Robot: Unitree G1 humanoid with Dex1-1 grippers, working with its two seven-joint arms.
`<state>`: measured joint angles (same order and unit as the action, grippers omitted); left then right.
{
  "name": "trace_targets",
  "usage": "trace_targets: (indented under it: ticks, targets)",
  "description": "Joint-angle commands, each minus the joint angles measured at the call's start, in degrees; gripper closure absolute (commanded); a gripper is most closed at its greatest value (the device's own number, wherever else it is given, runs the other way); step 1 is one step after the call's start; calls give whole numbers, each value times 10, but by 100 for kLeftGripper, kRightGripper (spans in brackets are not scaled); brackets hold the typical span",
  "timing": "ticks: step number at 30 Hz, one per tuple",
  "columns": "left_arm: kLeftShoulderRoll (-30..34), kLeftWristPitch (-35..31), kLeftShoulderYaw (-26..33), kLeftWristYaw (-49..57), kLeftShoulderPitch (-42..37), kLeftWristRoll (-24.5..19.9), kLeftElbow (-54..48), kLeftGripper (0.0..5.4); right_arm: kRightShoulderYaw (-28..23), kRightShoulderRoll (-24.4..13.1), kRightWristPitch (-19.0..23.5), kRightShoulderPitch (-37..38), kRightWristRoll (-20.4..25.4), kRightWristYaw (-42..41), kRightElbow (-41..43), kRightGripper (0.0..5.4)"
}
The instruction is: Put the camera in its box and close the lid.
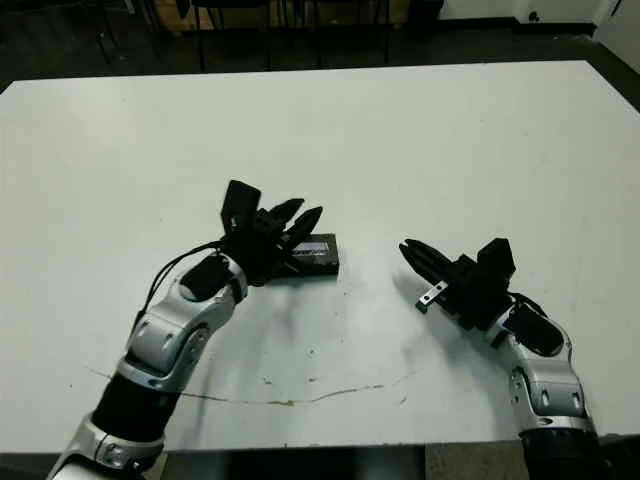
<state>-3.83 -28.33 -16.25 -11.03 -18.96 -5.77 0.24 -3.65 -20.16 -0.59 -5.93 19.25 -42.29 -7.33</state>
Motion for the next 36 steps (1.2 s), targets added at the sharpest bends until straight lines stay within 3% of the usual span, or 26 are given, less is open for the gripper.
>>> trace_targets:
  ticks: [1, 6, 9, 15, 19, 24, 31, 36]
  targets:
    - [2, 1, -4, 8, 13, 19, 48, 531, 0, -3, 18, 12, 1, 3, 3, 540]
    - [-14, -24, 31, 22, 16, 8, 99, 538, 3, -3, 21, 15, -4, 8, 9, 540]
    - [-17, -28, 46, 26, 16, 10, 129, 538, 5, -7, 50, 24, -8, 27, 36, 540]
    - [-28, -28, 74, 38, 16, 8, 206, 538, 5, -5, 50, 26, -9, 28, 37, 540]
    - [-23, -52, 65, 27, 21, 10, 203, 538, 3, -2, 43, 26, -3, 19, 31, 540]
    - [-18, -61, 79, -10, 43, -26, 151, 538, 6, -3, 49, 32, -11, 28, 47, 540]
    - [-1, -120, 111, -17, 96, -86, -32, 538, 3, 1, 46, 35, -4, 27, 44, 540]
    - [39, -119, 129, -7, 119, -83, -146, 538, 2, 3, 47, 37, -5, 34, 51, 540]
